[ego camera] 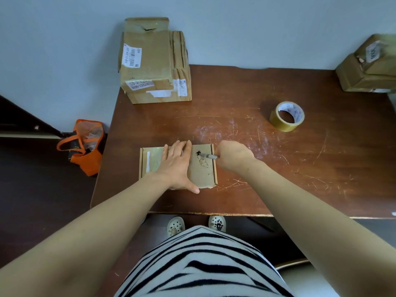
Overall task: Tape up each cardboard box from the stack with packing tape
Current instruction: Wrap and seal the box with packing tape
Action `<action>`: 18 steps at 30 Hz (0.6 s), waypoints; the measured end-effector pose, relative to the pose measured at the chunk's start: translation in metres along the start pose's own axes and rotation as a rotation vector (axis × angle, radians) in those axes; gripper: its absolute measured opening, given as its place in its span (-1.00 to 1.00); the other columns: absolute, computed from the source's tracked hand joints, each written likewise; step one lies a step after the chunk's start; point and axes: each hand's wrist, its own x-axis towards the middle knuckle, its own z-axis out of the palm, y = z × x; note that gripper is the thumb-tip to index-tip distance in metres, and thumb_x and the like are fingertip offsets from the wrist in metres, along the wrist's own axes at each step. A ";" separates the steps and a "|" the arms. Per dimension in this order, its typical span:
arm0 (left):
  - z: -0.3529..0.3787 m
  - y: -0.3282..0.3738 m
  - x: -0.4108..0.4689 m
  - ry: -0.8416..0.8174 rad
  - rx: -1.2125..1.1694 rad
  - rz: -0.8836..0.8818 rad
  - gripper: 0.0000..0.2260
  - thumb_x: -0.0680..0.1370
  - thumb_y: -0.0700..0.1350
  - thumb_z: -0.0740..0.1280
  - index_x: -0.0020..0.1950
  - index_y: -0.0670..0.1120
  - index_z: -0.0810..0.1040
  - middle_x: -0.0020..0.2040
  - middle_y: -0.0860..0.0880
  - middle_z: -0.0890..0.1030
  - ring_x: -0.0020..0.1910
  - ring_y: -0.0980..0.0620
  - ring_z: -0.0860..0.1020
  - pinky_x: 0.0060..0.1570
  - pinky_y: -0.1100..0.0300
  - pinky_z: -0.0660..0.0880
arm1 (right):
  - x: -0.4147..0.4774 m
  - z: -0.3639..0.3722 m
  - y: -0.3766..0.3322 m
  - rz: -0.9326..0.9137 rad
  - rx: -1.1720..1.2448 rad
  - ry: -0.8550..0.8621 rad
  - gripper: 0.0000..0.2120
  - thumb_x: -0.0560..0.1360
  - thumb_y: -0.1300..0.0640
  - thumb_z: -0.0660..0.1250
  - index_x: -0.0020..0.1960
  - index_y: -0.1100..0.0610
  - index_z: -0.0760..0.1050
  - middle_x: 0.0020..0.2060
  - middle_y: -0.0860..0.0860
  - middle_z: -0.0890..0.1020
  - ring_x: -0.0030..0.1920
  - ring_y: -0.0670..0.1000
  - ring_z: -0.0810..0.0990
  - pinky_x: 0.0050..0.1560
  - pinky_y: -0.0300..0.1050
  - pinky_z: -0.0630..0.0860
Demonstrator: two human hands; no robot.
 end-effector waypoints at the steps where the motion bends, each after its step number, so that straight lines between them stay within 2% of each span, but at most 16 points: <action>1: 0.000 0.000 0.000 0.001 -0.003 0.001 0.29 0.19 0.29 0.54 0.55 -0.12 -0.30 0.56 -0.06 -0.14 0.53 -0.05 -0.27 0.42 -0.04 -0.39 | -0.002 -0.003 -0.002 0.001 -0.013 -0.006 -0.72 0.45 0.37 0.14 -0.37 0.14 0.21 -0.43 0.02 0.31 -0.46 0.01 0.26 -0.45 -0.21 0.21; 7: 0.001 -0.001 -0.001 0.012 0.006 0.013 0.28 0.20 0.29 0.53 0.55 -0.11 -0.29 0.56 -0.05 -0.14 0.54 -0.05 -0.26 0.44 -0.06 -0.37 | -0.006 -0.021 -0.021 -0.009 -0.099 -0.069 -0.75 0.51 0.32 0.14 -0.33 0.15 0.25 -0.39 0.01 0.37 -0.42 0.00 0.33 -0.40 -0.19 0.28; 11: 0.001 -0.001 -0.001 0.015 0.002 0.019 0.27 0.21 0.28 0.53 0.55 -0.11 -0.30 0.56 -0.03 -0.15 0.53 -0.04 -0.27 0.45 -0.07 -0.37 | -0.001 -0.036 -0.036 -0.018 -0.136 -0.131 -0.76 0.51 0.27 0.12 -0.33 0.17 0.33 -0.39 0.02 0.44 -0.33 0.05 0.44 -0.15 -0.10 0.42; 16: 0.002 -0.001 -0.001 0.014 0.005 0.029 0.27 0.20 0.29 0.52 0.55 -0.10 -0.29 0.56 -0.04 -0.15 0.53 -0.05 -0.27 0.45 -0.09 -0.36 | 0.016 -0.039 -0.040 0.049 -0.123 -0.227 -0.84 0.49 0.30 0.11 -0.17 0.17 0.44 -0.44 0.02 0.43 -0.44 0.01 0.35 -0.19 -0.10 0.30; 18: 0.002 -0.002 0.000 0.014 0.008 0.031 0.27 0.20 0.29 0.52 0.55 -0.11 -0.29 0.56 -0.04 -0.15 0.53 -0.06 -0.26 0.45 -0.09 -0.36 | 0.021 -0.035 -0.038 0.079 -0.085 -0.236 -0.85 0.47 0.31 0.11 -0.18 0.16 0.43 -0.45 0.04 0.44 -0.46 0.00 0.35 -0.17 -0.09 0.28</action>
